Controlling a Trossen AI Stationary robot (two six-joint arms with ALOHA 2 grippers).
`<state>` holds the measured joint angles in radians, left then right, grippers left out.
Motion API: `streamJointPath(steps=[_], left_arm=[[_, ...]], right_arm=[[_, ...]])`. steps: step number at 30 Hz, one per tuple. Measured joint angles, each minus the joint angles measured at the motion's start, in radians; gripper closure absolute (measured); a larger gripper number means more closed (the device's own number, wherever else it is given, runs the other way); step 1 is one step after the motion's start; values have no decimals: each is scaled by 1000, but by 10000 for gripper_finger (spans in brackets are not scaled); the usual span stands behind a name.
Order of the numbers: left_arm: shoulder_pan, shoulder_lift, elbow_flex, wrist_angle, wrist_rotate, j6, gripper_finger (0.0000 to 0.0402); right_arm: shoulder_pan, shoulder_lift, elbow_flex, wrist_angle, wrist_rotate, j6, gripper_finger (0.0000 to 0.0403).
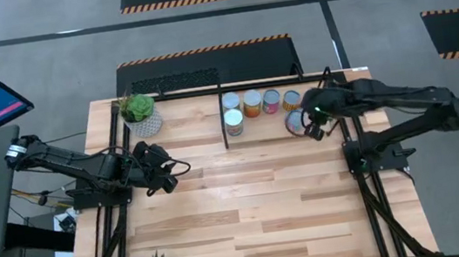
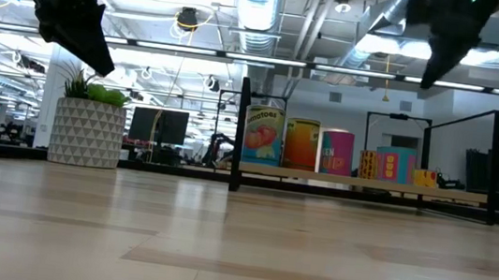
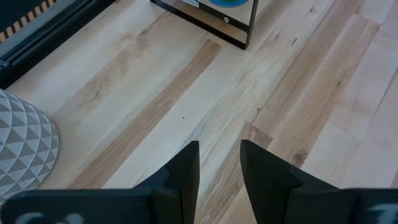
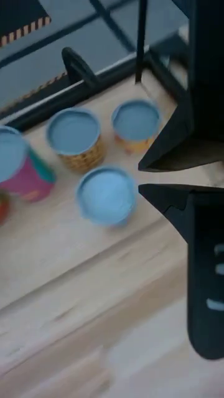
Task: Pick and place cans onto a shelf
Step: Adjust the cans
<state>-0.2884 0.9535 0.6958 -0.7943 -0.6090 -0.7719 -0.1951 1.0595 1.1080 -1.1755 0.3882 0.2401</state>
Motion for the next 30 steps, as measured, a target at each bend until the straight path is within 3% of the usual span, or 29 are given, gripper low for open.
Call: streamJointPath(steps=[8, 12, 15, 30], left_arm=[[0, 0, 0, 0, 0, -35, 297], [0, 0, 0, 0, -1, -38, 297], [0, 0, 0, 0, -1, -39, 297], [0, 0, 0, -1, -8, -31, 297]], right_arm=[[-191, 211, 0, -27, -28, -484, 337], [-264, 304, 0, -26, -126, -645, 337], [-315, 360, 0, -41, -212, -709, 337], [-515, 466, 0, -98, -263, -858, 337]])
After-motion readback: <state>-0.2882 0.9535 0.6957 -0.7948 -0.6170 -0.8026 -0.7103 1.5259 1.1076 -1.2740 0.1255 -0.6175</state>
